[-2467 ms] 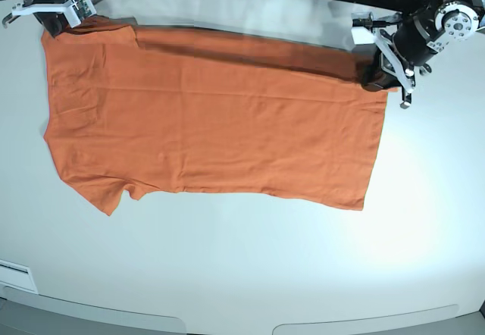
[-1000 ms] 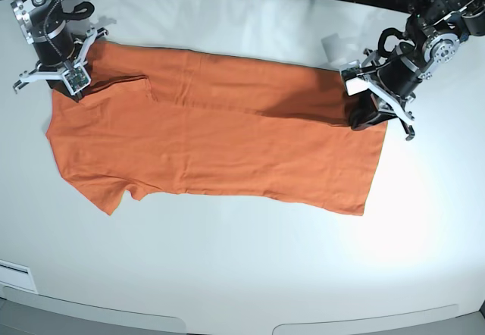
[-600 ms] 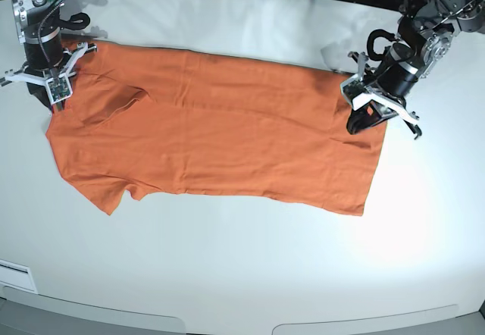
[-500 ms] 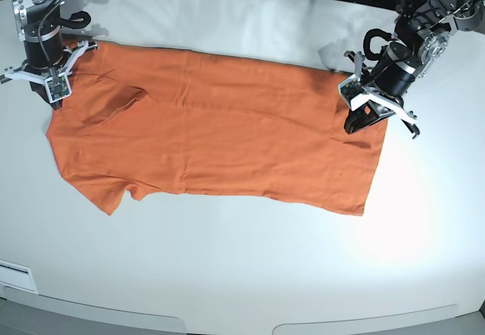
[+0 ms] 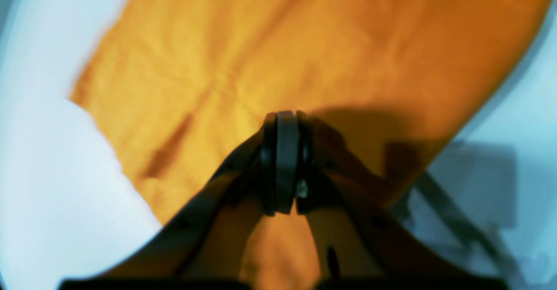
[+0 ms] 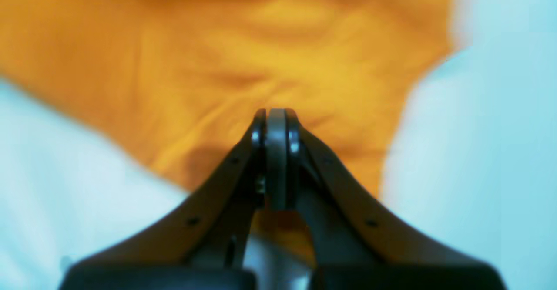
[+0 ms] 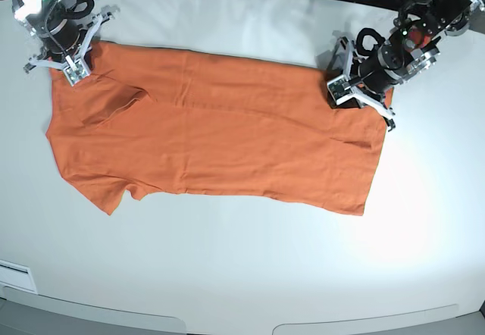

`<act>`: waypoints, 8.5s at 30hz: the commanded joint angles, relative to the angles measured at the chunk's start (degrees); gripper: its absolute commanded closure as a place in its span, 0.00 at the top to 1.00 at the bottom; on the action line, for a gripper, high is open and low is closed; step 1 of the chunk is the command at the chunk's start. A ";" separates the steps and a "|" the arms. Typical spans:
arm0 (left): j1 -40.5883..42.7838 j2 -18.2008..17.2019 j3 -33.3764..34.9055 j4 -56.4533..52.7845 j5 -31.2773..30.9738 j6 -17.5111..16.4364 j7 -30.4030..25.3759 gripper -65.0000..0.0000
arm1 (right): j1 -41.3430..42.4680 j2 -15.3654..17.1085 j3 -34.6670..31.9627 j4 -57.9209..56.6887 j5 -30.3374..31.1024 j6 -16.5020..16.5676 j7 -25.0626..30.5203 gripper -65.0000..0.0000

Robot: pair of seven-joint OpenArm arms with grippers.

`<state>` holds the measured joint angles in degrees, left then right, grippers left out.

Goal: Fold the T-shirt properly

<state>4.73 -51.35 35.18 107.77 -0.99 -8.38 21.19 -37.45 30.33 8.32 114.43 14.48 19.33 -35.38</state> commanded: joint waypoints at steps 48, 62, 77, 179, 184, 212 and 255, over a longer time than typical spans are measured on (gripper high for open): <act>15.72 -5.01 -0.46 19.23 13.07 6.93 7.87 0.00 | -17.99 0.98 0.46 14.82 -25.44 -19.63 -6.23 0.03; 14.38 3.58 -28.06 12.98 -18.58 22.36 0.66 0.00 | -17.94 0.96 0.46 16.13 -29.53 -23.41 -3.26 0.03; -2.25 15.54 -36.70 -21.73 -44.26 -0.33 3.80 0.05 | -17.94 0.96 0.46 16.13 -29.49 -23.39 -3.23 0.03; -17.14 20.57 -28.89 -38.99 -62.73 -28.13 29.38 0.00 | 55.74 2.73 0.31 -67.12 46.62 20.67 -11.56 0.00; -20.11 20.57 -28.89 -38.99 -62.23 -28.13 26.99 0.00 | 59.47 2.73 0.31 -67.12 40.52 20.67 -9.18 0.00; -42.05 26.88 -24.85 -55.43 -39.08 -28.92 6.10 0.00 | 75.10 -2.03 -8.87 -67.12 16.79 19.17 5.14 0.00; -42.05 16.65 -23.19 -55.12 -75.47 -31.62 44.89 0.00 | 61.77 10.73 -9.03 -48.48 41.33 20.67 -24.35 0.00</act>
<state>-35.29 -33.63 12.43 51.70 -75.29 -39.48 66.52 22.70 39.57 -1.30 64.99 55.09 39.72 -60.60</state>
